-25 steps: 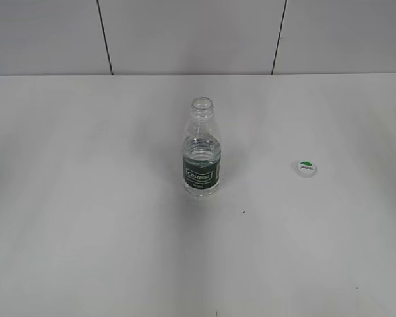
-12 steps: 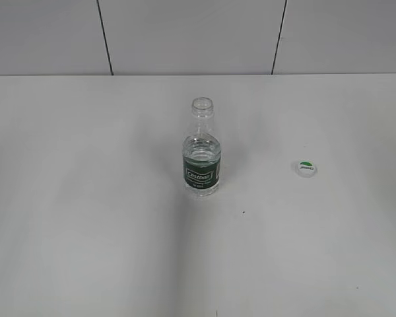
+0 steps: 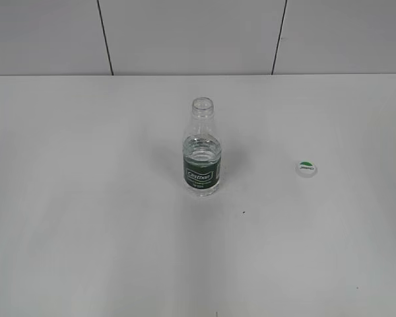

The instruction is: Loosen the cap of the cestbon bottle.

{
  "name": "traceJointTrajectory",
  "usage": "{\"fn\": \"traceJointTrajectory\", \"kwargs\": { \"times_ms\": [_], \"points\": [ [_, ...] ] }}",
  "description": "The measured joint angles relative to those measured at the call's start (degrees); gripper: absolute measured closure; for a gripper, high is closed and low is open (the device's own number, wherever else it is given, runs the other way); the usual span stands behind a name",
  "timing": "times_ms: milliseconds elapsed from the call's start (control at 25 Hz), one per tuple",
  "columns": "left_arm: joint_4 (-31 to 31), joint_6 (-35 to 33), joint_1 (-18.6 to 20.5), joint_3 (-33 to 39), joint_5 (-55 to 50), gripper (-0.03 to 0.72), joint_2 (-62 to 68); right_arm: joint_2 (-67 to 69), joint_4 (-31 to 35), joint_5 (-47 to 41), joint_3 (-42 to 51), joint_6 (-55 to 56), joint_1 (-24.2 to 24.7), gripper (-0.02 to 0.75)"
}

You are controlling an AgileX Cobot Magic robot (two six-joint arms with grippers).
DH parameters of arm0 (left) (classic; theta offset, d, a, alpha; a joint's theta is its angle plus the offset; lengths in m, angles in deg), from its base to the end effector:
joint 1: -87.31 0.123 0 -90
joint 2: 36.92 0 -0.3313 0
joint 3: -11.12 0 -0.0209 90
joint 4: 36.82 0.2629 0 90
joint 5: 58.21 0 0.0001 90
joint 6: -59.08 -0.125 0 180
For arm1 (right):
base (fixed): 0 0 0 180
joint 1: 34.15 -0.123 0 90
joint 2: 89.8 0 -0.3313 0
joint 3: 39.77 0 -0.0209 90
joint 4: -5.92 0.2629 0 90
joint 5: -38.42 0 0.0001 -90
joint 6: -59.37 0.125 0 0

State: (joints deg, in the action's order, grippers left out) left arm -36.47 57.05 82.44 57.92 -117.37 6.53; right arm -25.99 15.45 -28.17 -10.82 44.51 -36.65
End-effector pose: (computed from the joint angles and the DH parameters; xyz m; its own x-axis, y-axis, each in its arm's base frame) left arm 0.0857 -0.0066 0.2629 -0.8539 0.1114 -0.5083 0.1152 0.9930 0.0241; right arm 0.1605 0.0260 0.3131 -0.8971 -0.2287 -0.3780 -0.2743 0.9590 0.0708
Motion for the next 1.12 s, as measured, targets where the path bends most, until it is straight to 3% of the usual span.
{"fn": "traceJointTrajectory", "kwargs": {
  "times_ms": [760,1120],
  "points": [
    [-0.35,0.64,0.00,1.28,-1.92,0.104,-18.66,-29.17,-1.06,1.07,15.86,0.97,0.00,0.211],
    [-0.35,0.66,0.00,1.28,-2.02,0.151,-25.83,-38.47,-0.83,2.81,19.86,1.02,0.00,0.211]
  ]
}}
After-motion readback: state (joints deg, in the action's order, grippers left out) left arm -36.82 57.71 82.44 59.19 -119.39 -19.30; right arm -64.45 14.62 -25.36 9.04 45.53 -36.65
